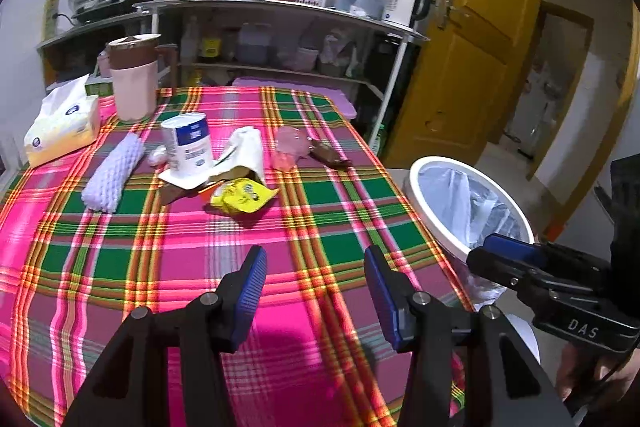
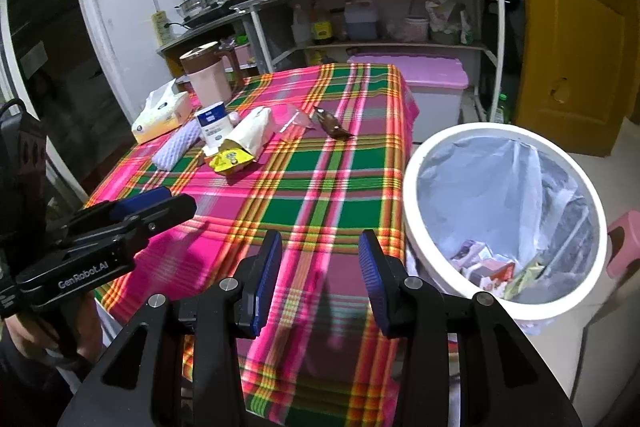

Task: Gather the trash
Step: 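Move both tools back over the table, then grasp the yellow snack wrapper with the left tool while the right tool grasps the brown wrapper, then carry both wrappers over the white bin and open both tools to drop them, then move both tools back from the bin over the table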

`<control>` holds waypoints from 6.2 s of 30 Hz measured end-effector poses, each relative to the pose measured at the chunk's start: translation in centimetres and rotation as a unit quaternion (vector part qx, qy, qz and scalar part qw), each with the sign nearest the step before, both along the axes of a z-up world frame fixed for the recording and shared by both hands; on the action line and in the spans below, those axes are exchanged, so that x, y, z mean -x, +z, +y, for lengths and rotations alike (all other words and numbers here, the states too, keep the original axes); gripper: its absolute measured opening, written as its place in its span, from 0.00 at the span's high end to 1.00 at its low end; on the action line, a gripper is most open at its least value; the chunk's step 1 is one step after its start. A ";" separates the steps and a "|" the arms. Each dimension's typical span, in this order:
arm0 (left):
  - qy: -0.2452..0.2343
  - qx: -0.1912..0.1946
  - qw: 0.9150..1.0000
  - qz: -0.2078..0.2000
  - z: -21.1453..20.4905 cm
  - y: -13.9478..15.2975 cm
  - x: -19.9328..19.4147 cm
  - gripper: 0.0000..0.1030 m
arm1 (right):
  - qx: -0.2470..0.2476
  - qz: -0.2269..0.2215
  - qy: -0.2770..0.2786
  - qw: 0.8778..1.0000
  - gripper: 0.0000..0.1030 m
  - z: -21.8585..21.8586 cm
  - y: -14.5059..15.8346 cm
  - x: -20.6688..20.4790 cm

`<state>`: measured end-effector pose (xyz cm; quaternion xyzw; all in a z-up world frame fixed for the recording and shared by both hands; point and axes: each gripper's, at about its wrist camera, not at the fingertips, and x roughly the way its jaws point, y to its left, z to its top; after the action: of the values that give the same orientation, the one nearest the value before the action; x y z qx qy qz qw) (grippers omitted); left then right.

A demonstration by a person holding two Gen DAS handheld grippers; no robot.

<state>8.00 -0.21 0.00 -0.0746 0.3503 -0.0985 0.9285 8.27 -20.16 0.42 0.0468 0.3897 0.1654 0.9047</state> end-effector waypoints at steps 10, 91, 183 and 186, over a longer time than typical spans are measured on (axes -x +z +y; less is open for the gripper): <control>0.027 0.001 1.000 0.013 2.2 -0.4 -1.7 0.51 | -0.009 0.001 0.016 1.000 0.55 1.2 0.1 -1.7; 0.012 0.035 0.999 0.030 2.8 -0.7 -2.8 0.71 | -0.019 0.036 0.005 0.999 0.81 1.8 -0.2 -7.3; -0.119 -0.001 0.993 0.009 -11.0 0.5 -5.4 0.63 | -0.034 0.017 -0.105 0.994 0.64 -9.5 0.1 -1.0; -0.105 -0.003 0.994 0.005 -9.7 0.7 -4.4 0.63 | -0.032 0.017 -0.094 0.995 0.64 -8.3 0.2 -0.7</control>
<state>12.42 -9.89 0.73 -0.0352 0.3607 -0.1943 0.9115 8.95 -28.48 0.58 0.1145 0.3937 0.0914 0.9075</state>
